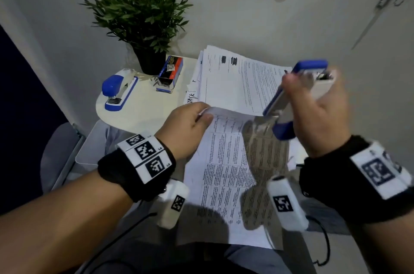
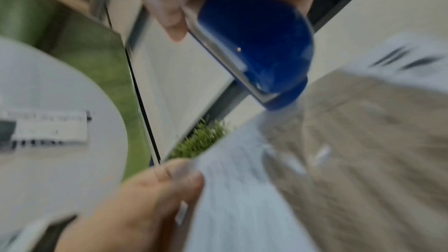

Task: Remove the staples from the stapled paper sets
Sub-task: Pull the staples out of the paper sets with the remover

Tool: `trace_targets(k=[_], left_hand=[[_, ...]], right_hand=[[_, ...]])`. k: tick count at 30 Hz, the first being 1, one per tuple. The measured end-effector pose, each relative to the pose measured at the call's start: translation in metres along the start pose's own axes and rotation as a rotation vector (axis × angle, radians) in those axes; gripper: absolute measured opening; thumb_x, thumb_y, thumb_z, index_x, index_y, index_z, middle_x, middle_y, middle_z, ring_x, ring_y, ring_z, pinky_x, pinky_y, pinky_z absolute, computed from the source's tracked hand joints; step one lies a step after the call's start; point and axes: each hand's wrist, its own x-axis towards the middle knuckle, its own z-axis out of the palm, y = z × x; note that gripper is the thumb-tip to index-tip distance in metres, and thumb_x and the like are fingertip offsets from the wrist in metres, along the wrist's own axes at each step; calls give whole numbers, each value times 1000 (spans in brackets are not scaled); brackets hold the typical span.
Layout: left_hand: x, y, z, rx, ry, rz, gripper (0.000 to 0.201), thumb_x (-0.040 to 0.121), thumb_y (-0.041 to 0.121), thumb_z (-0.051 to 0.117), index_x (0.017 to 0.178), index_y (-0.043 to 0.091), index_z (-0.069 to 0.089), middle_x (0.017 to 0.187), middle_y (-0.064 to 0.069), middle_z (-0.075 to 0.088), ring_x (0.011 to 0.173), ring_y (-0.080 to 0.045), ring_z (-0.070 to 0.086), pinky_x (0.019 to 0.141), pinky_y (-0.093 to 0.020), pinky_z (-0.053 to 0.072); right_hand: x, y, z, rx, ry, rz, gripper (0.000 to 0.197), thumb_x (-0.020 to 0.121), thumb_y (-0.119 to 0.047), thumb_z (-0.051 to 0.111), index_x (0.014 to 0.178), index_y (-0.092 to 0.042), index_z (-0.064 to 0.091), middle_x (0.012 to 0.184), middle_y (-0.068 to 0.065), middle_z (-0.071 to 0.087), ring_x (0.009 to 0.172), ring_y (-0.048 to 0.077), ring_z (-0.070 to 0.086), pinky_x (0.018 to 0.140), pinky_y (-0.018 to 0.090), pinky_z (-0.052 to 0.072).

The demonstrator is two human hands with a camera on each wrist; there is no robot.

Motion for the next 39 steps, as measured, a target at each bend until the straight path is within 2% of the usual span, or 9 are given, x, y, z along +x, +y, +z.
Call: trace_targets(k=[2, 4, 10, 14, 19, 23, 29, 33, 39], left_hand=[[2, 13, 5, 0, 20, 61, 14, 94, 17, 52, 98, 11, 64, 91, -5, 65, 88, -21, 60, 78, -31, 47], [2, 22, 8, -16, 49, 96, 5, 92, 18, 56, 88, 15, 60, 74, 6, 57, 72, -5, 55, 67, -23, 42], [0, 36, 13, 9, 85, 98, 13, 90, 18, 58, 80, 18, 48, 58, 18, 39, 57, 16, 44, 51, -5, 29], [0, 38, 15, -6, 63, 100, 15, 89, 19, 57, 79, 21, 47, 69, 18, 48, 68, 8, 47, 57, -4, 31], [-5, 40, 11, -78, -5, 95, 18, 84, 34, 61, 89, 29, 45, 84, 16, 53, 79, 1, 50, 67, -18, 37], [-8, 39, 10, -66, -132, 47, 62, 54, 61, 71, 105, 31, 52, 108, 14, 60, 99, -2, 54, 85, -22, 44], [-6, 44, 11, -58, -80, 86, 49, 55, 53, 74, 78, 12, 65, 70, -5, 63, 71, -21, 59, 66, -41, 51], [-5, 46, 12, -75, -68, 102, 42, 60, 43, 74, 55, 12, 46, 50, 0, 38, 52, -16, 36, 52, -30, 31], [6, 41, 10, -56, -203, 22, 27, 62, 33, 82, 83, 25, 68, 74, 8, 66, 73, -13, 60, 69, -31, 51]], right_hand=[[11, -13, 11, 197, 105, 24, 23, 74, -56, 60, 82, -36, 53, 71, -14, 57, 67, 11, 63, 64, 37, 53], [18, -20, 23, 295, 141, 38, 23, 75, -51, 60, 85, -32, 52, 65, -19, 55, 59, -5, 55, 61, 20, 46], [9, -13, 47, 197, 69, 63, 28, 77, -56, 58, 82, -29, 53, 67, -17, 54, 62, -5, 52, 64, 16, 40], [4, -9, 51, 200, 72, 76, 39, 70, -64, 50, 77, -26, 50, 62, -17, 51, 60, -1, 49, 61, 18, 38], [7, -8, 48, 338, 122, 44, 26, 84, -42, 55, 65, -25, 45, 49, -19, 47, 51, -1, 43, 55, 17, 36], [5, -11, 49, 403, 98, 15, 28, 85, -40, 55, 64, -24, 45, 49, -19, 47, 51, 0, 44, 56, 18, 36], [0, -14, 53, 405, 54, -30, 29, 86, -38, 53, 62, -26, 43, 47, -21, 47, 50, -4, 45, 56, 13, 34], [3, -16, 52, 439, 66, -27, 33, 89, -26, 50, 59, -27, 38, 44, -20, 39, 46, -3, 38, 53, 10, 30], [3, -9, 49, 485, 76, 6, 24, 84, -34, 55, 65, -22, 45, 51, -20, 47, 52, -2, 43, 58, 16, 36]])
